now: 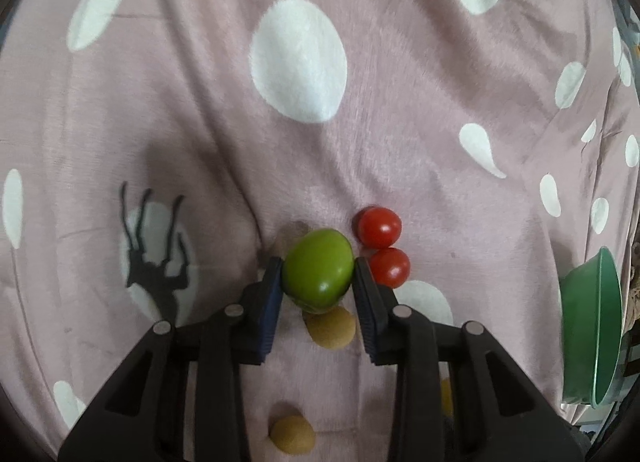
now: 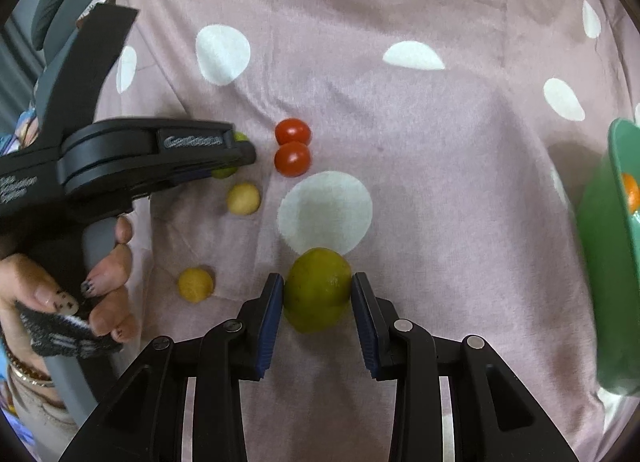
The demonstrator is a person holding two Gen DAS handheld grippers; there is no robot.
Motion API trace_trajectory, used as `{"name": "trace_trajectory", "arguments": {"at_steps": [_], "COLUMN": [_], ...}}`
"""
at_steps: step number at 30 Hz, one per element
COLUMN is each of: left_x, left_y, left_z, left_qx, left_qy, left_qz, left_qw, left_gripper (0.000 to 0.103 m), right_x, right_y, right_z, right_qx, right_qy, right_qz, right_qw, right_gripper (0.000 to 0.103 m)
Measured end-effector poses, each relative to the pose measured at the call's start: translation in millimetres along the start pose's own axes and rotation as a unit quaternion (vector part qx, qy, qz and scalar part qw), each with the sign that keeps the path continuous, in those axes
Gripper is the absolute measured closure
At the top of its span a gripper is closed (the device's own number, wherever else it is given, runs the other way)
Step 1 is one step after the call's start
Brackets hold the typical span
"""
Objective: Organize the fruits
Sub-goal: 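Close the left gripper on the green lime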
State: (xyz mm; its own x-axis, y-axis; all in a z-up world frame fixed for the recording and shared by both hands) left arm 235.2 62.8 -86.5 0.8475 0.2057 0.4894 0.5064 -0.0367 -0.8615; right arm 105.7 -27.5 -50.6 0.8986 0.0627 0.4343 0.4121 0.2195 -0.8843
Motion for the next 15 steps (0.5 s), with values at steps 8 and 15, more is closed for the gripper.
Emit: {"name": "trace_trajectory", "arguments": {"at_steps": [8, 15], "left_x": [-15, -27], "left_y": [-38, -68], "left_z": [-13, -19], "left_qx": [-0.004, -0.004], "left_qy": [0.0, 0.015], "left_qz": [-0.022, -0.039], "left_qw": [0.9997, 0.9991], "left_gripper": [0.069, 0.069], "right_x": [14, 25], "right_y": [-18, -32], "right_z": [-22, -42], "right_qx": [0.015, 0.013], "right_qy": [0.035, 0.061], "right_qz": [-0.019, -0.043], "right_qw": [0.999, 0.997], "right_gripper": [0.068, 0.067]}}
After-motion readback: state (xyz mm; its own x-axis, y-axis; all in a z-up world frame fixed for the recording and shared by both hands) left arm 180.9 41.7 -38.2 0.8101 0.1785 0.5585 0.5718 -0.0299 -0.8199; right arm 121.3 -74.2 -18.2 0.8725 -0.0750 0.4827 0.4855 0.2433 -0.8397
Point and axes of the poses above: each gripper's, at about its wrist camera, not at the fingertips, and y roughly the way its jaws point, z to its left, x to its top, the point moved 7 cm from there along y, roughly the way its jaws point, and after that the axes turned 9 degrees about y, right-handed, at the moved point
